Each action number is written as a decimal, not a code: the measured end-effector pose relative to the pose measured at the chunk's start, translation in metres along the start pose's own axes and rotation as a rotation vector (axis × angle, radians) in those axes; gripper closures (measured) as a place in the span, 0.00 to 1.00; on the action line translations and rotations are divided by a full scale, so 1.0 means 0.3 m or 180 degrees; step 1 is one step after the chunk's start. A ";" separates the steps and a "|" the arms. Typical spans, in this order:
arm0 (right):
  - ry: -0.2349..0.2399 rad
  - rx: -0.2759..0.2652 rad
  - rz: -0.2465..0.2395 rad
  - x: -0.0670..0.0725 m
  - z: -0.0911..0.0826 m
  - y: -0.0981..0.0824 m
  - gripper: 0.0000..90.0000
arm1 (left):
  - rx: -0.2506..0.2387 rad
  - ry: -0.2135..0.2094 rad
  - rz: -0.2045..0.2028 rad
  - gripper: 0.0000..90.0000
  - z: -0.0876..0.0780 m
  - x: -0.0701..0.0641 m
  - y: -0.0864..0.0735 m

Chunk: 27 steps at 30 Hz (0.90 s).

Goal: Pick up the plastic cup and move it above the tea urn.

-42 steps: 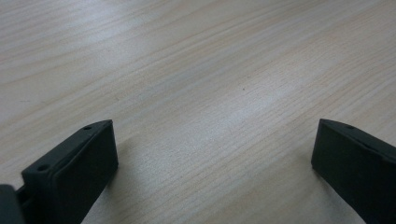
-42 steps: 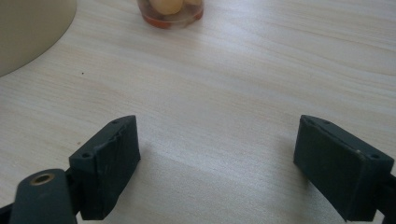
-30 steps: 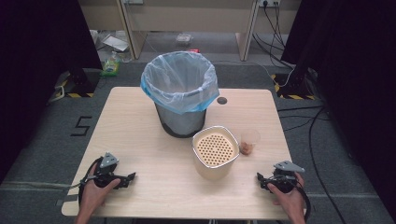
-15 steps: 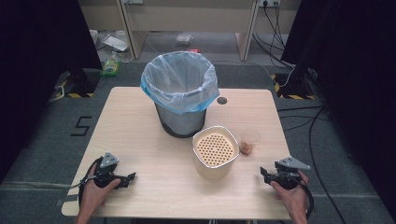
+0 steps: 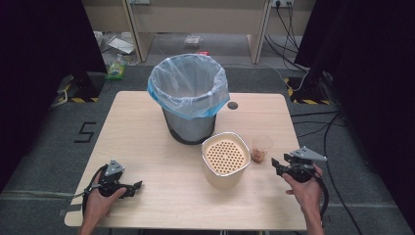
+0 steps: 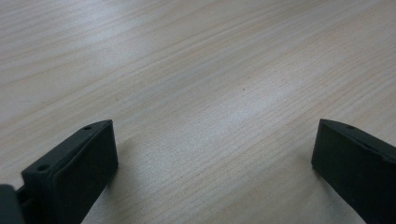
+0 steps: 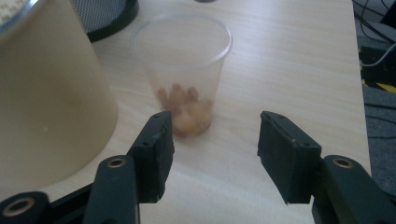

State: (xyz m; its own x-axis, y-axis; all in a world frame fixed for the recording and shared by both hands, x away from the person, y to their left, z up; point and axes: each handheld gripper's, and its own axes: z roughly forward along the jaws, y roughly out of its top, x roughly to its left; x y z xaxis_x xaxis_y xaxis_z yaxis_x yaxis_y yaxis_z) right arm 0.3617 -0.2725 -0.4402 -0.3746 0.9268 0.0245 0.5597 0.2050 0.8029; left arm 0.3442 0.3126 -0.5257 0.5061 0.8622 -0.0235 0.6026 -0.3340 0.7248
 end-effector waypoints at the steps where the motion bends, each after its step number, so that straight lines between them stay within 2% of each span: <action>1: 0.0011 -0.0024 0.0029 -0.005 -0.001 0.013 0.53 | -0.0001 -0.0002 0.0000 0.00 0.000 0.000 0.000; 5: 0.0013 -0.0112 0.0128 -0.023 0.003 0.075 0.56 | -0.0001 -0.0001 -0.0001 0.00 0.000 0.000 0.000; 8: 0.0020 -0.0110 0.0123 -0.022 0.017 0.107 0.57 | -0.0001 -0.0002 -0.0001 0.00 0.000 0.000 0.000; 13: -0.0009 0.0012 0.0048 -0.026 0.052 0.146 0.60 | 0.0000 -0.0001 -0.0002 0.00 0.000 0.000 0.000; 18: 0.0032 0.0164 -0.0039 -0.024 0.108 0.184 0.63 | 0.0000 -0.0001 -0.0002 0.00 0.001 0.000 0.001; 22: 0.0048 0.0231 -0.0033 -0.026 0.139 0.194 0.66 | 0.0000 -0.0001 -0.0002 0.00 0.001 0.000 0.001; 23: 0.0062 0.0289 0.0011 -0.031 0.160 0.198 0.67 | 0.0001 -0.0001 -0.0002 0.00 0.001 0.000 0.001; 27: 0.0074 0.0404 -0.0002 -0.043 0.192 0.200 0.69 | 0.0001 -0.0001 -0.0002 0.00 0.001 0.000 0.001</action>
State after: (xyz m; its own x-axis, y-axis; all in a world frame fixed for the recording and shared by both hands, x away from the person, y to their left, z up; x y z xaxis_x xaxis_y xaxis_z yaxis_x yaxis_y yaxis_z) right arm 0.4428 -0.2541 -0.4267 -0.3912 0.9195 0.0391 0.6481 0.2450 0.7211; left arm 0.3445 0.3125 -0.5257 0.5058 0.8623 -0.0242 0.6031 -0.3335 0.7246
